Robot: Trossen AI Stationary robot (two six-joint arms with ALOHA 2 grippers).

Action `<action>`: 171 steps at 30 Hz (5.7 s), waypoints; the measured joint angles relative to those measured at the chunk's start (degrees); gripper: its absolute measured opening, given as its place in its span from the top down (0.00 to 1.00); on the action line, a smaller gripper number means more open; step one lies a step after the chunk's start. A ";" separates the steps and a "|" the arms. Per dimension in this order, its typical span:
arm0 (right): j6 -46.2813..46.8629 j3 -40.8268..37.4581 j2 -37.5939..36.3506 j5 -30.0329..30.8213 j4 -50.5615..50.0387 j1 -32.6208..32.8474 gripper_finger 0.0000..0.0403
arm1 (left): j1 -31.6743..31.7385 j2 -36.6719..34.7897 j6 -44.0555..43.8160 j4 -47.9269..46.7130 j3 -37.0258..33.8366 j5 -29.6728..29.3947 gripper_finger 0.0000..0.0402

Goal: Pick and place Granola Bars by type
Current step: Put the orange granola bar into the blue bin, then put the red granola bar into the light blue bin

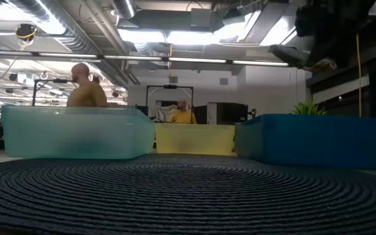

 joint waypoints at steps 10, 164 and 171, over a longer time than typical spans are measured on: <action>-6.90 -0.21 9.34 0.05 -0.96 -0.82 0.93 | 0.00 0.00 -1.67 -0.02 -0.01 -1.22 0.64; -1.23 9.93 6.68 9.16 -9.11 20.20 0.61 | -0.02 0.02 1.12 -6.25 -0.01 0.55 0.64; -0.96 9.93 7.49 7.33 -6.24 31.31 0.61 | 0.00 0.02 1.31 -6.25 -0.02 0.55 0.64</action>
